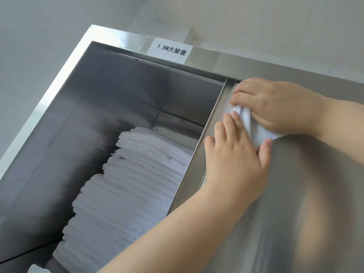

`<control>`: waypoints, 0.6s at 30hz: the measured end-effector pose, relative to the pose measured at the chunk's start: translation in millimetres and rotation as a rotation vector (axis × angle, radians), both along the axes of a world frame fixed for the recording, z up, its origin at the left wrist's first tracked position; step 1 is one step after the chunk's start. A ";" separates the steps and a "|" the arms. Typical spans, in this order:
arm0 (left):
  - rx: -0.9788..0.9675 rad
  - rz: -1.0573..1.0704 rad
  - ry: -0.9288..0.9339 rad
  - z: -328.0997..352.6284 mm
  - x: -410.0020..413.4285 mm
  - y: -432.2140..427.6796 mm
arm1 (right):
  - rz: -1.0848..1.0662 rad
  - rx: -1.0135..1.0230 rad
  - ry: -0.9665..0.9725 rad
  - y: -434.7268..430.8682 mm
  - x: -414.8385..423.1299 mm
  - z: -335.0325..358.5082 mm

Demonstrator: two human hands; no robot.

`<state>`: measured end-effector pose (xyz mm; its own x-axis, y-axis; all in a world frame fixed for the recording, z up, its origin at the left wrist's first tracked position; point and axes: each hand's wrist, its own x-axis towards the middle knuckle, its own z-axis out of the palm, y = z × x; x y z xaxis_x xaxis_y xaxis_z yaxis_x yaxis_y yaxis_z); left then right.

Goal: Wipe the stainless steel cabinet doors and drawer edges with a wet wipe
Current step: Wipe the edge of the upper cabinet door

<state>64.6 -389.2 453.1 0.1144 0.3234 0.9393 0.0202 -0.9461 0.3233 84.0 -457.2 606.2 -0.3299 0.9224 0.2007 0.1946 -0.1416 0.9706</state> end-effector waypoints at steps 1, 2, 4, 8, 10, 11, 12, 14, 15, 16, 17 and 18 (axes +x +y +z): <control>-0.005 0.001 -0.003 0.0 0.7 0.0 | -0.011 0.014 0.006 1.0 0.2 -2.1; -0.010 0.001 -0.003 -1.1 0.9 -0.3 | -0.020 0.026 0.010 1.6 0.4 -4.6; -0.010 -0.002 -0.005 -5.6 1.2 -1.5 | -0.036 0.053 0.029 2.2 0.8 -9.0; -0.026 -0.102 -0.050 -13.3 -2.7 1.1 | -0.031 0.061 0.121 -0.3 -0.9 -12.0; -0.047 -0.200 -0.072 -16.0 -7.0 3.4 | -0.031 0.068 0.136 -1.4 -3.8 -15.2; -0.056 -0.232 -0.076 -18.5 -9.3 3.8 | -0.033 0.062 0.137 -1.8 -4.8 -18.0; -0.062 -0.246 -0.077 -22.1 -11.3 3.7 | -0.039 0.056 0.142 -2.0 -5.4 -22.1; -0.074 -0.251 -0.064 -34.1 -14.8 1.3 | -0.044 0.042 0.155 -2.5 -5.0 -35.6; -0.083 -0.250 -0.050 -42.6 -16.2 -0.9 | -0.047 0.033 0.160 -2.6 -4.8 -44.8; -0.097 -0.247 -0.035 -52.9 -17.6 -3.9 | -0.049 0.023 0.160 -2.9 -4.9 -55.3; -0.113 -0.242 -0.022 -64.0 -19.0 -6.8 | -0.049 0.008 0.158 -2.9 -5.5 -65.7; -0.137 -0.240 0.001 -79.2 -21.1 -10.4 | -0.054 -0.014 0.160 -3.8 -4.6 -79.5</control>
